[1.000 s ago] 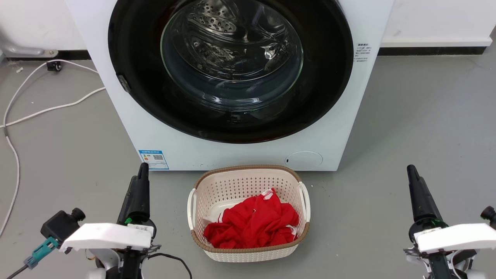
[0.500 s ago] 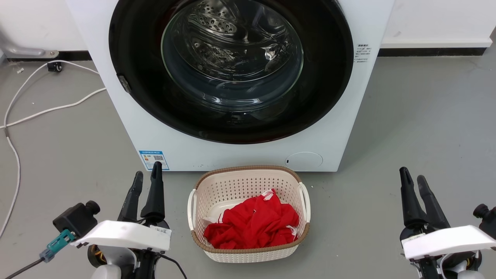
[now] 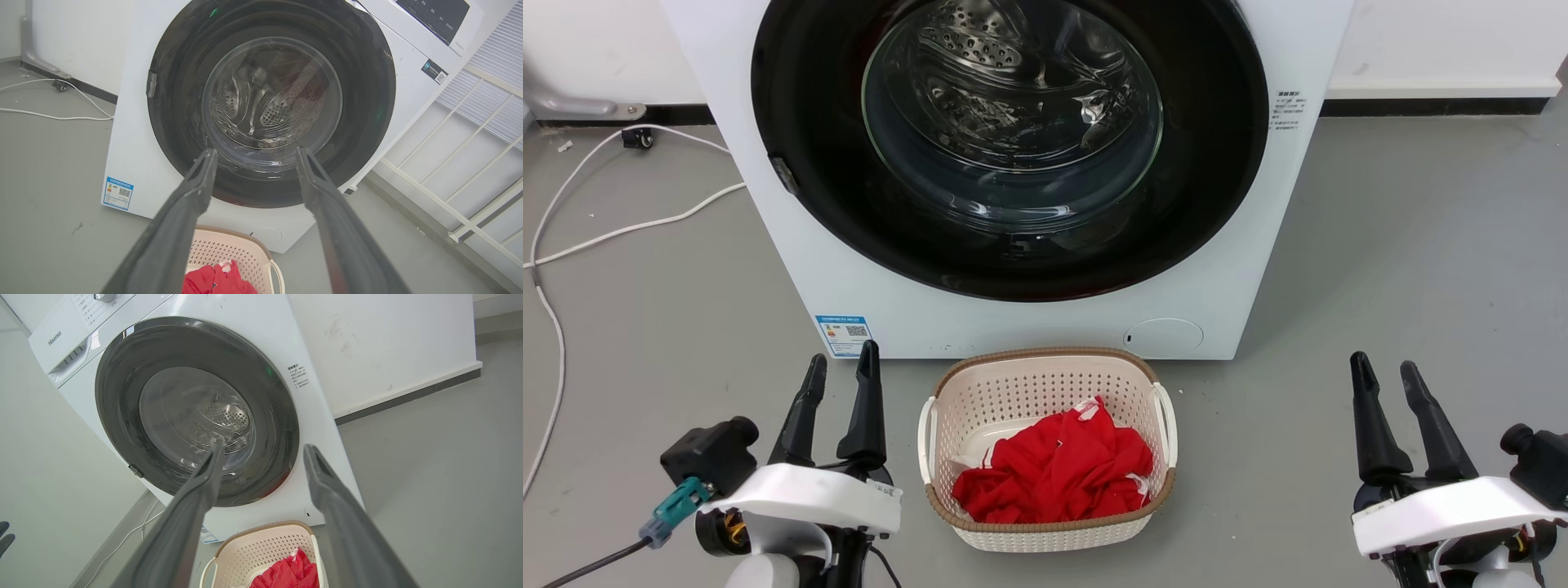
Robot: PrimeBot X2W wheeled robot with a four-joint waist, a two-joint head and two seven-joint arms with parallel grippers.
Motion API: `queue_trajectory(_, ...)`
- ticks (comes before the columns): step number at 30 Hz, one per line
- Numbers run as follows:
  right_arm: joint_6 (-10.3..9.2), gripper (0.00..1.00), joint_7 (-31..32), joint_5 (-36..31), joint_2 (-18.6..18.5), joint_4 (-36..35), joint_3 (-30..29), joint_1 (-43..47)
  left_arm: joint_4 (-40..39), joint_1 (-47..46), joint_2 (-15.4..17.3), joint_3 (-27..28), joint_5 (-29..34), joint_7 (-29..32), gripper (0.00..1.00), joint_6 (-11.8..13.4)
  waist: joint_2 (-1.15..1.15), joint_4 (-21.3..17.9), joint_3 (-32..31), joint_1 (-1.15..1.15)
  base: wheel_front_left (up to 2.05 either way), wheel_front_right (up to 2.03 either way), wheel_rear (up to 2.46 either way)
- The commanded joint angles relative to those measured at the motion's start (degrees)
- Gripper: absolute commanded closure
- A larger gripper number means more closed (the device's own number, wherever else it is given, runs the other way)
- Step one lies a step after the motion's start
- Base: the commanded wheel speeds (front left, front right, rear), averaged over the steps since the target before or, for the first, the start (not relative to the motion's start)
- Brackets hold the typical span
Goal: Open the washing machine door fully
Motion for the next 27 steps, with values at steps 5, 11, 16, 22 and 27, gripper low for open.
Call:
queue_trajectory(5,0.00,0.00,-0.32,-4.17,0.03,-1.07,0.15,0.35,-0.24,-1.27,0.70,-0.78,4.29,-1.22,0.00,0.71,0.00,0.03,-0.05,0.00,0.00,0.00,0.00)
queue_trajectory(11,0.00,0.00,-0.42,-7.75,0.05,-1.35,0.04,0.66,0.11,-1.35,1.01,-1.51,7.91,-2.13,0.00,1.20,0.00,0.02,-0.05,0.00,0.00,0.00,0.00)
queue_trajectory(16,0.00,0.00,-0.63,-10.50,0.07,-1.60,0.09,0.99,0.31,-1.36,1.23,-2.04,10.81,-2.77,0.00,1.61,0.00,0.04,-0.02,0.00,0.00,0.00,0.00)
queue_trajectory(22,0.00,0.00,-0.99,-13.80,0.09,-1.80,0.25,1.23,0.53,-1.44,1.39,-2.64,13.91,-3.60,0.00,2.00,0.00,0.10,-0.01,0.00,0.00,0.00,0.00)
queue_trajectory(27,0.00,0.00,-1.25,-16.17,0.10,-1.88,0.29,1.39,0.63,-1.38,1.58,-3.11,16.45,-4.23,0.00,2.25,0.00,0.10,-0.01,0.00,0.00,0.00,0.00)
